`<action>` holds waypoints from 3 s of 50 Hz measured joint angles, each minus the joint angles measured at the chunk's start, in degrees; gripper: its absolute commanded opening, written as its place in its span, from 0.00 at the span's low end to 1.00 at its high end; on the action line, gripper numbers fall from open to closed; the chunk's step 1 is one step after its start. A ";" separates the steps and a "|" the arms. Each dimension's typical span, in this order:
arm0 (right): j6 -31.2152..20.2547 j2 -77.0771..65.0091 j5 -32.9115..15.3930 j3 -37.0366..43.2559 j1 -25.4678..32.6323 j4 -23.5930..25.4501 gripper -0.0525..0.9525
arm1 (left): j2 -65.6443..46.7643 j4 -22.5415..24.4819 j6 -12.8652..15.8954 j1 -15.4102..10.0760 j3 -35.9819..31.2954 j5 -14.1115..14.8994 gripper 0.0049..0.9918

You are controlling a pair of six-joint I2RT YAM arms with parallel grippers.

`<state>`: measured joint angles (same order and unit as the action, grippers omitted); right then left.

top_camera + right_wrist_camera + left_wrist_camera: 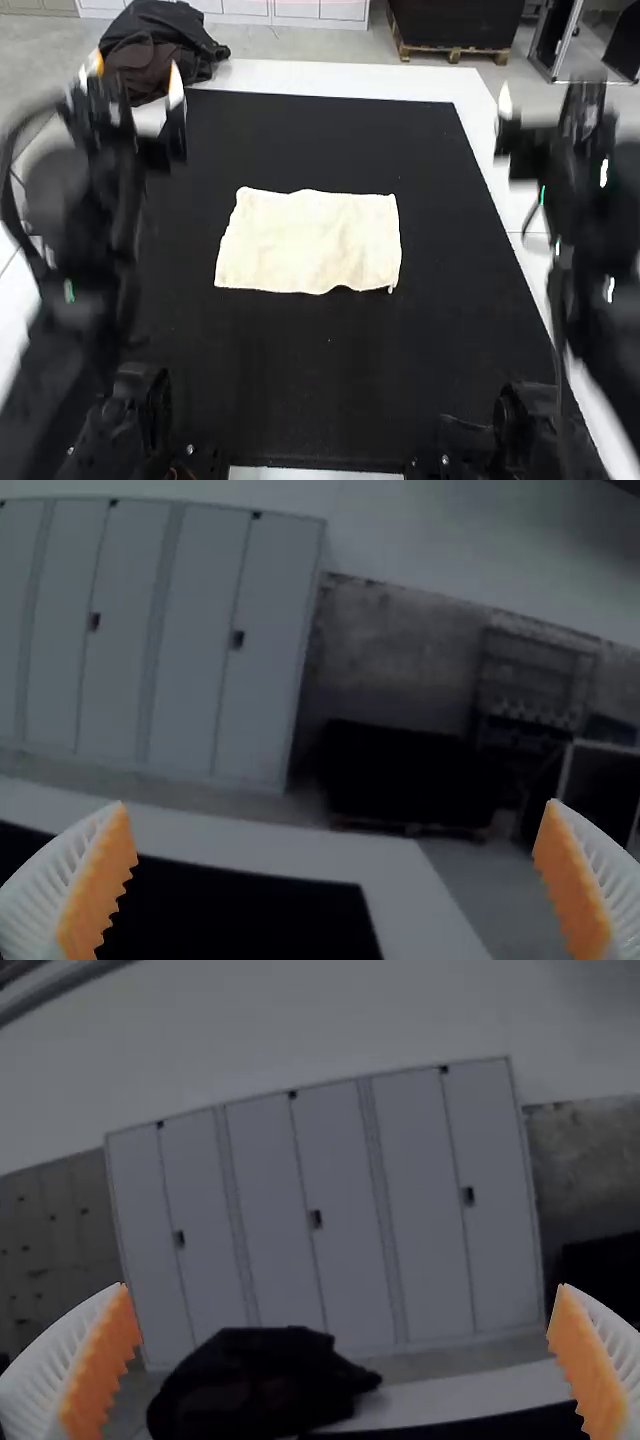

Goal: Fold the towel.

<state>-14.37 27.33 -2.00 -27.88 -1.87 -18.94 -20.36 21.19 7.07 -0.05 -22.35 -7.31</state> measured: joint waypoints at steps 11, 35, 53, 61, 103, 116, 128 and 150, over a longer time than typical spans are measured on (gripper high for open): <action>7.28 25.86 1.99 -12.09 0.00 8.35 0.96 | -31.71 -10.58 -0.83 0.00 -17.64 -0.46 0.97; 12.83 42.05 4.15 -1.86 -2.64 8.61 0.96 | -56.35 -19.63 -2.34 0.07 -14.82 2.69 0.97; 13.35 55.67 5.90 -2.95 -4.87 3.93 0.95 | -66.49 -11.04 -5.86 4.98 -13.75 11.52 0.97; 13.44 61.07 6.58 -6.54 -6.25 0.28 0.95 | -71.34 -8.57 -6.36 4.96 -14.88 14.03 0.97; 13.77 85.70 6.80 -22.49 -9.64 -7.32 0.95 | -90.47 -4.13 -6.56 4.48 -27.80 15.30 0.97; 13.77 90.36 6.78 -26.71 -9.64 -7.45 0.95 | -93.29 -2.89 -6.73 3.78 -30.25 15.30 0.97; 13.77 92.87 6.78 -30.08 -9.64 -7.56 0.96 | -94.40 -2.71 -6.73 3.78 -32.24 15.30 0.97; 13.73 96.15 5.75 -33.44 -10.08 -7.37 0.96 | -97.61 -2.73 -6.73 3.78 -33.77 15.30 0.97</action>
<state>-0.64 123.48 3.75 -61.32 -11.94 -26.30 -117.97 18.46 0.34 3.73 -56.12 7.99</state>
